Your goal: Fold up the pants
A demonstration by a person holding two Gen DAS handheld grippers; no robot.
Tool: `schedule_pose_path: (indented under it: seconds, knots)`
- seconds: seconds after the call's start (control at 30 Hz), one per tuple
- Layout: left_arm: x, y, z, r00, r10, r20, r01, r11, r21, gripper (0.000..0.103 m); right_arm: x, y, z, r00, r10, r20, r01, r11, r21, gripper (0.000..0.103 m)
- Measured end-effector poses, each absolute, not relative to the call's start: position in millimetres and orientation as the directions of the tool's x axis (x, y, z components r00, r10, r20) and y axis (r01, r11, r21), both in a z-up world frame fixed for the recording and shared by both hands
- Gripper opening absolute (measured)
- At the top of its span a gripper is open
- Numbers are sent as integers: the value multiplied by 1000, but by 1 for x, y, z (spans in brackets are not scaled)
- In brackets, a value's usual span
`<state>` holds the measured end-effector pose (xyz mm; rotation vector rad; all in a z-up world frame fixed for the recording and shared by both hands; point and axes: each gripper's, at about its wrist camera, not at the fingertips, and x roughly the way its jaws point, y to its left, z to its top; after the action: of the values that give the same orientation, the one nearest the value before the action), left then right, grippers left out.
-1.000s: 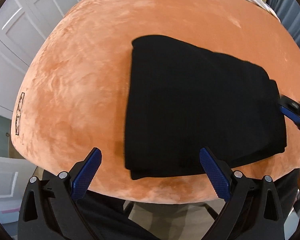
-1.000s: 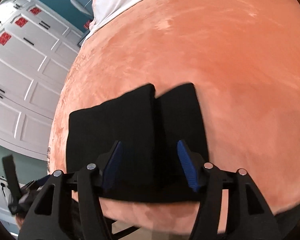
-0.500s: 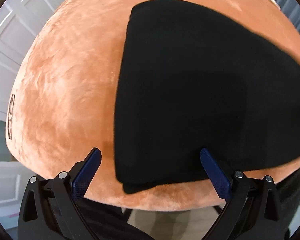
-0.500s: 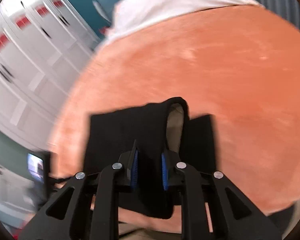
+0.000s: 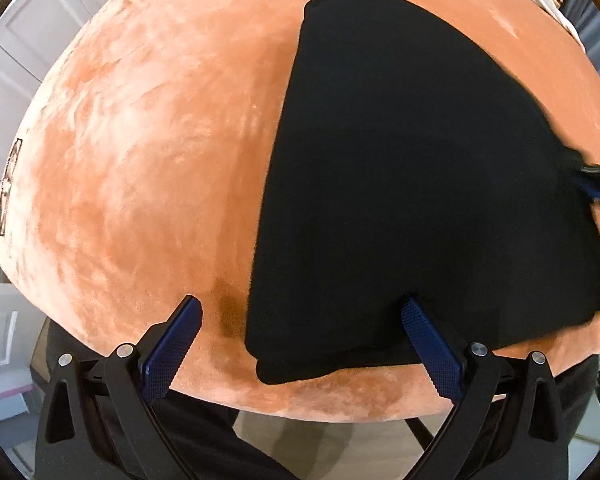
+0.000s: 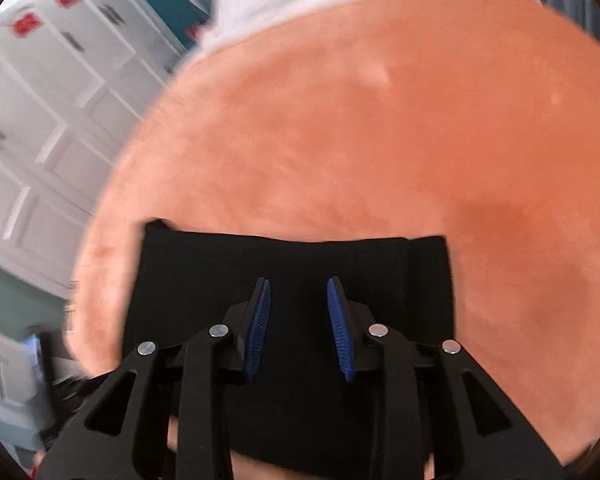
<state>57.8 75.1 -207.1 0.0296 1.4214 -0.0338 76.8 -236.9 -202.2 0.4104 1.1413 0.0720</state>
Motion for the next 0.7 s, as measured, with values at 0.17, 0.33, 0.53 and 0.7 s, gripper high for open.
schedule_pose_path:
  seconds: [0.17, 0.33, 0.53, 0.7]
  knots:
    - [52, 73, -199, 199, 53, -979, 86, 994, 71, 98, 65, -243, -154, 552, 282, -784, 253, 840, 480, 24]
    - [48, 64, -200, 221, 77, -972, 111, 989, 103, 98, 91, -155, -172, 378, 467, -799, 42, 854, 519, 24]
    - [41, 56, -191, 237, 79, -968, 120, 987, 110, 98, 147, -127, -198, 320, 382, -867, 106, 895, 434, 20]
    - [40, 54, -189, 247, 91, -965, 128, 984, 126, 98, 79, -155, -130, 494, 342, -799, 48, 907, 418, 23]
